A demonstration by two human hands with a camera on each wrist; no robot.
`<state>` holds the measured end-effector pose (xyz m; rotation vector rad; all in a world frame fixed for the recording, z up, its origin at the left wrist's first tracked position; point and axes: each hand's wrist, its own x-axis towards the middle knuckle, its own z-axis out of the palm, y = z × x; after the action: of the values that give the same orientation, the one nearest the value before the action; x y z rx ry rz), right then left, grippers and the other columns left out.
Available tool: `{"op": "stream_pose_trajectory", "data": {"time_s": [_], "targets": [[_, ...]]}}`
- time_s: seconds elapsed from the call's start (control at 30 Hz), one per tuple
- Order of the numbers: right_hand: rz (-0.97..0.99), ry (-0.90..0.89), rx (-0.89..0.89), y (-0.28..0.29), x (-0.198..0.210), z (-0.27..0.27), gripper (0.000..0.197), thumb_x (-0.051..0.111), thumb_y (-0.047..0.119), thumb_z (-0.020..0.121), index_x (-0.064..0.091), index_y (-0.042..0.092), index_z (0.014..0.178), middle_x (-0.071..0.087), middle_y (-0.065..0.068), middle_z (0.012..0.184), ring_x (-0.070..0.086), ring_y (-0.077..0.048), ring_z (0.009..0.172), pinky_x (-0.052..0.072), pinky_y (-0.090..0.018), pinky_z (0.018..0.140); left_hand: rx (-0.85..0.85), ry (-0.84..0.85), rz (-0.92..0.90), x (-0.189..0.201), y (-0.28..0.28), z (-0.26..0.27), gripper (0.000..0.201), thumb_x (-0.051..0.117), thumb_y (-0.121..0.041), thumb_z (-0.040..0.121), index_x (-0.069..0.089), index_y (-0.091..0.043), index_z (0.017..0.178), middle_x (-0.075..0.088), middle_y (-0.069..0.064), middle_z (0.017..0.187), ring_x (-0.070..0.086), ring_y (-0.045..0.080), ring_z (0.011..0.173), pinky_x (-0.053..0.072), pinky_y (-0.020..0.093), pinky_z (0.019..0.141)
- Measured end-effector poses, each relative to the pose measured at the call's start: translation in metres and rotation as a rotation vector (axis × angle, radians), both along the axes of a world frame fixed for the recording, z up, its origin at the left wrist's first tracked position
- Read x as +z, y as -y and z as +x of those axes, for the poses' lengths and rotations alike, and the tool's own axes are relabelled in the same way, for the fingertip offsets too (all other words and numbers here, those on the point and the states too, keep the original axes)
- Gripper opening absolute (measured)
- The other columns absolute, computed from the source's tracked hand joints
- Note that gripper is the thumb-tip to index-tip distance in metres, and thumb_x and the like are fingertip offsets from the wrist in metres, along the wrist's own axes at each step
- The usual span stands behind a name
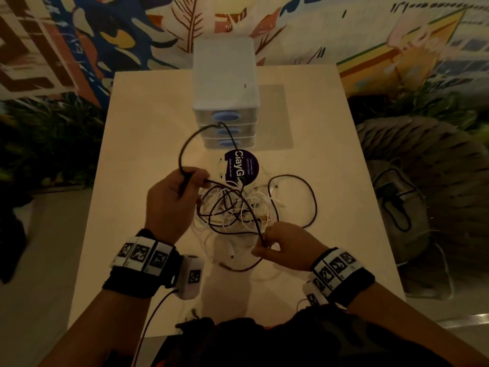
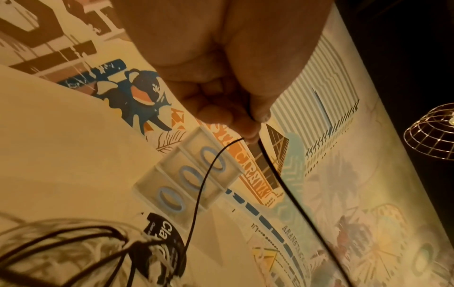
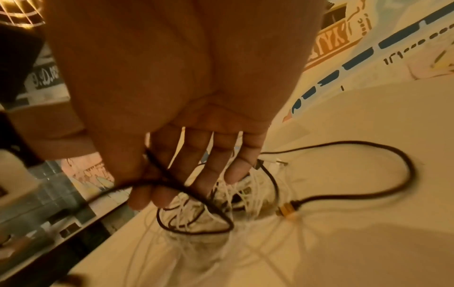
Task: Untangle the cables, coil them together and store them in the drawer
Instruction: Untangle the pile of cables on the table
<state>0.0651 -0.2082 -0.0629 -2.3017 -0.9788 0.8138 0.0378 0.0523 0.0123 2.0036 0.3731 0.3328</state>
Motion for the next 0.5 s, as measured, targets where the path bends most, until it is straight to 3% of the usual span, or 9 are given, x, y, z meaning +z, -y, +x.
{"op": "stream_pose_trajectory", "data": {"time_s": [0.13,0.23,0.33,0.43,0.5], "targets": [[0.001,0.035,-0.026,0.008,-0.006,-0.004,0.052,0.038,0.066,0.096,0.075,0.031,0.102,0.068,0.008,0.092,0.056,-0.011,0.087,0.049,-0.04,0.083,0.031,0.025,0.003,0.007,-0.006,0.003,0.015,0.058,-0.024,0.102,0.072,-0.019,0.098,0.074,-0.012,0.078,0.063,0.007,0.054,0.047,0.012,0.054],[0.078,-0.034,-0.123,0.008,0.004,0.001,0.036,0.039,0.047,0.105,0.071,0.031,0.107,0.067,0.008,0.101,0.059,-0.01,0.097,0.049,-0.035,0.089,0.008,0.016,-0.005,0.005,-0.001,0.002,0.015,0.059,-0.026,0.101,0.072,-0.02,0.097,0.074,-0.013,0.081,0.063,0.007,0.054,0.049,0.014,0.055],[0.209,-0.125,-0.328,0.015,0.022,0.011,0.025,0.04,0.027,0.108,0.063,0.032,0.098,0.066,0.012,0.095,0.063,-0.003,0.089,0.051,-0.028,0.085,-0.025,-0.014,-0.003,-0.002,0.003,0.0,0.018,0.061,-0.037,0.097,0.072,-0.022,0.1,0.075,-0.013,0.082,0.066,0.008,0.056,0.051,0.018,0.058],[0.334,0.066,-0.494,0.028,0.039,0.03,0.025,0.039,0.03,0.108,0.057,0.032,0.092,0.062,0.013,0.084,0.059,-0.002,0.08,0.046,-0.02,0.074,-0.071,-0.017,-0.015,-0.007,0.002,-0.004,0.015,0.06,-0.041,0.094,0.07,-0.03,0.098,0.075,-0.012,0.083,0.066,0.008,0.057,0.052,0.021,0.058],[0.355,0.209,-0.512,0.038,0.047,0.047,0.024,0.044,0.032,0.107,0.061,0.023,0.093,0.061,0.009,0.084,0.058,-0.005,0.078,0.045,-0.023,0.072,-0.061,0.002,-0.041,-0.007,0.0,-0.005,0.011,0.058,-0.039,0.095,0.067,-0.033,0.096,0.075,-0.013,0.085,0.065,0.009,0.057,0.051,0.019,0.058]]}}
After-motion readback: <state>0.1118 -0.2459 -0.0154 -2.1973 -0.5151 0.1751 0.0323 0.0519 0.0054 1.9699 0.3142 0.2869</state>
